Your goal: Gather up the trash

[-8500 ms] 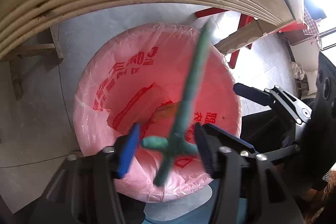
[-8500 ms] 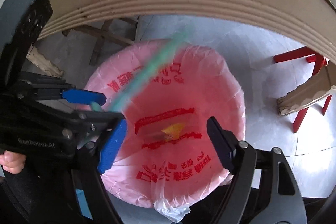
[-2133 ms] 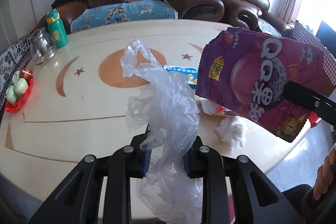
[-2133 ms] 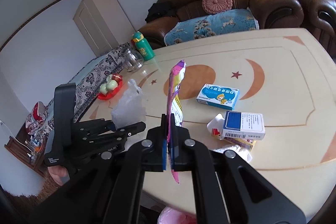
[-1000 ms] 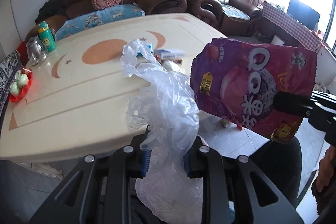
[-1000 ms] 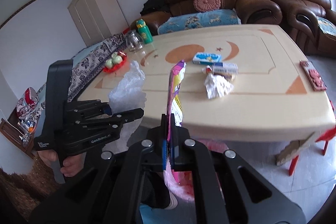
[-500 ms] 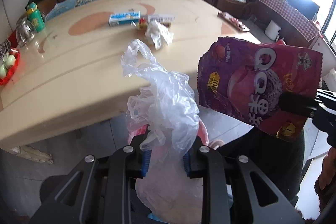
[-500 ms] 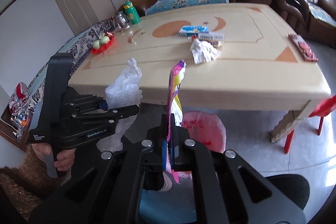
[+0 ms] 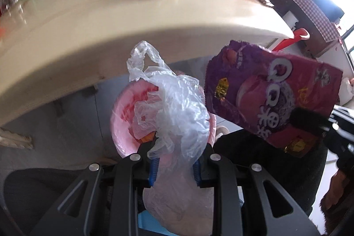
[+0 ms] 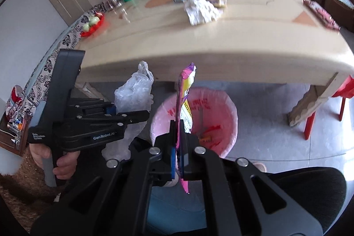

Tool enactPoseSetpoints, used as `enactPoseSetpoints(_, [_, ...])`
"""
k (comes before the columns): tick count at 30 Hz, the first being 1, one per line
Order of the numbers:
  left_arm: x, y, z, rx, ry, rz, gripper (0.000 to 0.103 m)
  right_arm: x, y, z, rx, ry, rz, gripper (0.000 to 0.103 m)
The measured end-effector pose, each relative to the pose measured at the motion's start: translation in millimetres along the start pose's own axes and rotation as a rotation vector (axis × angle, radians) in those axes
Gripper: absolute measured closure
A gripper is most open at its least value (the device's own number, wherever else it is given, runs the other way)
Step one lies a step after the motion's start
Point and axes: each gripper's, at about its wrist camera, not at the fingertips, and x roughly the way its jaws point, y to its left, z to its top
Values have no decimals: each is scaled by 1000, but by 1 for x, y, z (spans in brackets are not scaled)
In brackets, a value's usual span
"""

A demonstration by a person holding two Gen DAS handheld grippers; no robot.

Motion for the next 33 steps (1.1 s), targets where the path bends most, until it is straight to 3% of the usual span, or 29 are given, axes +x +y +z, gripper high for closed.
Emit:
enactPoseSetpoints(11, [58, 30, -1, -158, 46, -19, 78, 71, -18, -11, 28, 109, -9, 99])
enactPoseSetpoints(14, [73, 38, -2, -168, 81, -7, 78, 88, -18, -14, 0, 132, -44, 99])
enactPoseSetpoints(33, [155, 60, 2, -250, 235, -48, 78, 165, -36, -12, -6, 267, -62, 99])
